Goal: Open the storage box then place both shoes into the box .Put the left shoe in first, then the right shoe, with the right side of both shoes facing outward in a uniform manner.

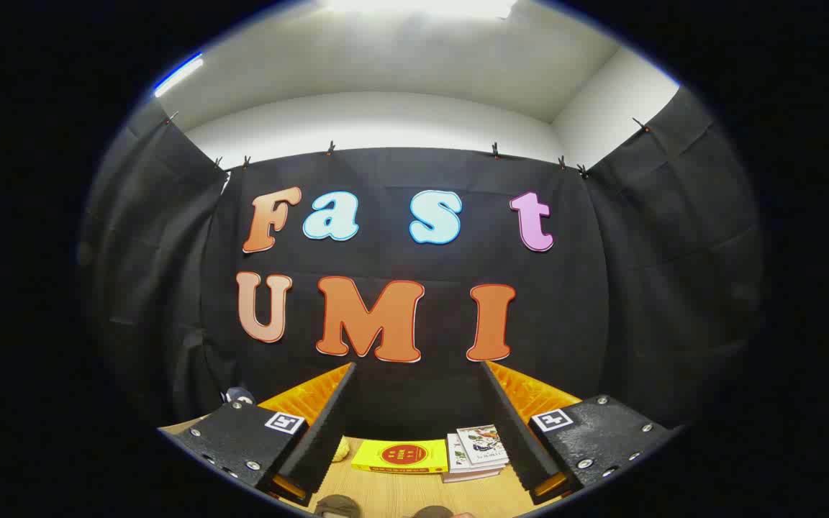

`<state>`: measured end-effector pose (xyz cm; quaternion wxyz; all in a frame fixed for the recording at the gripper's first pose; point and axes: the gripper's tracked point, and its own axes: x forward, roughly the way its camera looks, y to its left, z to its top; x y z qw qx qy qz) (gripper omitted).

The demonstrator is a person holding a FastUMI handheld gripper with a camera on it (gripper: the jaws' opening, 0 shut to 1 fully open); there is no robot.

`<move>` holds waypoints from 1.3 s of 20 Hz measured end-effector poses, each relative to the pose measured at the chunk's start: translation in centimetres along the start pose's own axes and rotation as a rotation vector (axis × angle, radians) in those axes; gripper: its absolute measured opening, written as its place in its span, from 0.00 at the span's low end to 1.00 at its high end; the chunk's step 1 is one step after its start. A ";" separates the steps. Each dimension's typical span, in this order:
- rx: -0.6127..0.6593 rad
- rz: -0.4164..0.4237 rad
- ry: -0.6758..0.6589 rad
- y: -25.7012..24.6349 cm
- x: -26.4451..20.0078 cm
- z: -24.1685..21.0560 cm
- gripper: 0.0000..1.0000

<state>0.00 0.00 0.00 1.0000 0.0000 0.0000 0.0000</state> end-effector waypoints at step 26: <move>-0.018 0.028 0.009 1.3 -0.4 -0.5 0.99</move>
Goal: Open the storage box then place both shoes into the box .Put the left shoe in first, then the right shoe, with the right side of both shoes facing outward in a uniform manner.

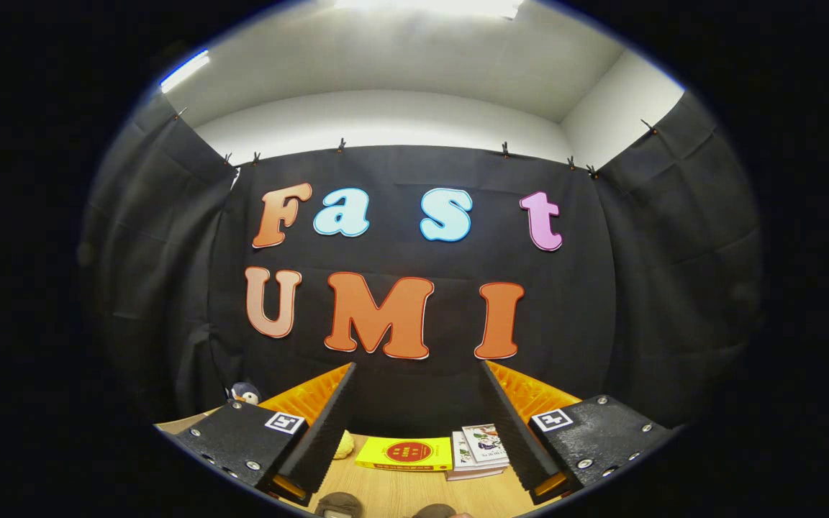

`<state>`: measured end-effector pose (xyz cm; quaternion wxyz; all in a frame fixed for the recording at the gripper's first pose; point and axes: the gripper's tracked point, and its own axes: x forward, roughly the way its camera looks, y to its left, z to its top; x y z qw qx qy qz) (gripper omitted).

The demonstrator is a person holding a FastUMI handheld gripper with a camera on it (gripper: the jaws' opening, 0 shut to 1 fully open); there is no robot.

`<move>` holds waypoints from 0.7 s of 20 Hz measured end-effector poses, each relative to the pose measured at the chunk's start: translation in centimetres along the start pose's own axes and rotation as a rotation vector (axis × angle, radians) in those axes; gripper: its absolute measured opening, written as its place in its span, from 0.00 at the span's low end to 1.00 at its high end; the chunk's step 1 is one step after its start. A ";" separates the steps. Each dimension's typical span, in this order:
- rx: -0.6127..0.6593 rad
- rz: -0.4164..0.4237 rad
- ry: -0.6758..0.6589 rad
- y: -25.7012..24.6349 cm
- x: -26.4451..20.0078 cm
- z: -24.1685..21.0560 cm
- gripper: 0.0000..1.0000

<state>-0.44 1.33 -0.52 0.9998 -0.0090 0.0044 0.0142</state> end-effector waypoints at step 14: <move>0.083 0.137 0.118 5.8 1.1 -5.0 0.99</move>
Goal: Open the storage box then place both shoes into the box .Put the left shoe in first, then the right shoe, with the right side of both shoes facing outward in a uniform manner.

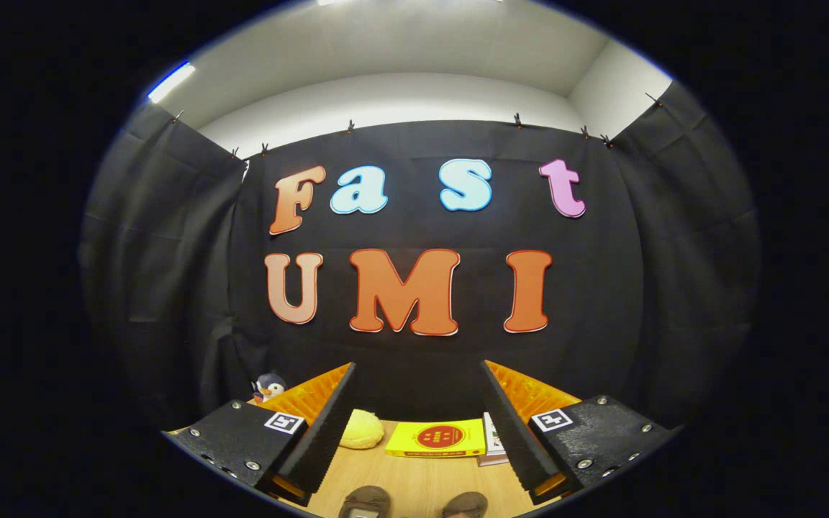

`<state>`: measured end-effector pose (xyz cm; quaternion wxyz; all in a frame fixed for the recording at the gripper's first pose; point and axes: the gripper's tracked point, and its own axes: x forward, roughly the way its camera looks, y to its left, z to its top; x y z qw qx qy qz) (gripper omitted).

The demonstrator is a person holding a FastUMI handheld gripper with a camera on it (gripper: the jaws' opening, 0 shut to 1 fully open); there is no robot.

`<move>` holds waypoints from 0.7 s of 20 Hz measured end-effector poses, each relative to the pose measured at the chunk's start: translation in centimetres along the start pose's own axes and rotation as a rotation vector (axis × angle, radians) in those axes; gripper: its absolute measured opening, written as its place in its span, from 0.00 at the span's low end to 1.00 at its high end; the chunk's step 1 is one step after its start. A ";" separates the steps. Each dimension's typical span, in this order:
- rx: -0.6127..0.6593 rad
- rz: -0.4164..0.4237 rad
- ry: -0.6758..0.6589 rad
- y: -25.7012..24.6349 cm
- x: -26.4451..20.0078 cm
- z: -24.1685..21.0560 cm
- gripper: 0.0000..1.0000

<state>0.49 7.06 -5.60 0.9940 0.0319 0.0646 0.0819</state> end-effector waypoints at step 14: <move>0.192 0.425 0.491 15.8 0.0 -19.4 0.99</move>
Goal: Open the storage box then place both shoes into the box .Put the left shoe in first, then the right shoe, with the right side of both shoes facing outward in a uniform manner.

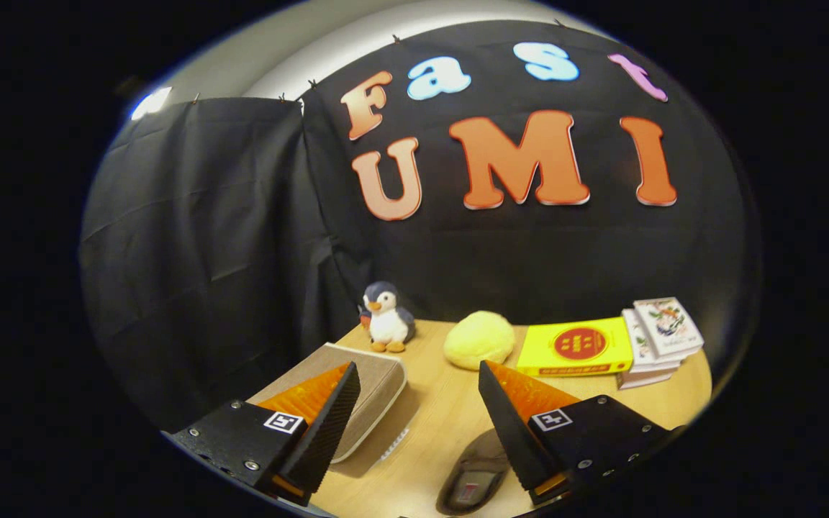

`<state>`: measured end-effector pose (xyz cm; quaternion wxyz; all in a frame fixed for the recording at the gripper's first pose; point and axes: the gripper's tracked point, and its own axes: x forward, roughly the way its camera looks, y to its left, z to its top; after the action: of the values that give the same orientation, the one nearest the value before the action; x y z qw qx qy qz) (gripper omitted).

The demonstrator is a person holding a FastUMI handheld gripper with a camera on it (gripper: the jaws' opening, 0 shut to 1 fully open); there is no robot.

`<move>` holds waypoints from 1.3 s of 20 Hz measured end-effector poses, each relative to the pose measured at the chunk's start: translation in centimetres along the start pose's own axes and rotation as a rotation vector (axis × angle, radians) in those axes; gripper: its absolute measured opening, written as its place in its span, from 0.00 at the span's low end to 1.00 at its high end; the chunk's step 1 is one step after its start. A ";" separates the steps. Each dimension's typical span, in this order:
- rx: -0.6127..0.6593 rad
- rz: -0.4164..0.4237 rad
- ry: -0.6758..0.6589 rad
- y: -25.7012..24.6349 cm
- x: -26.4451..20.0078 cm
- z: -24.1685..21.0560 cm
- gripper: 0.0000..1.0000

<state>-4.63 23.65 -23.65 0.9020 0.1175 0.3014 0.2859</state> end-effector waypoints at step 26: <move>0.800 0.701 0.469 10.4 6.7 -14.6 0.68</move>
<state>-13.82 36.62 -34.41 0.5482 0.4753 0.5207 0.4499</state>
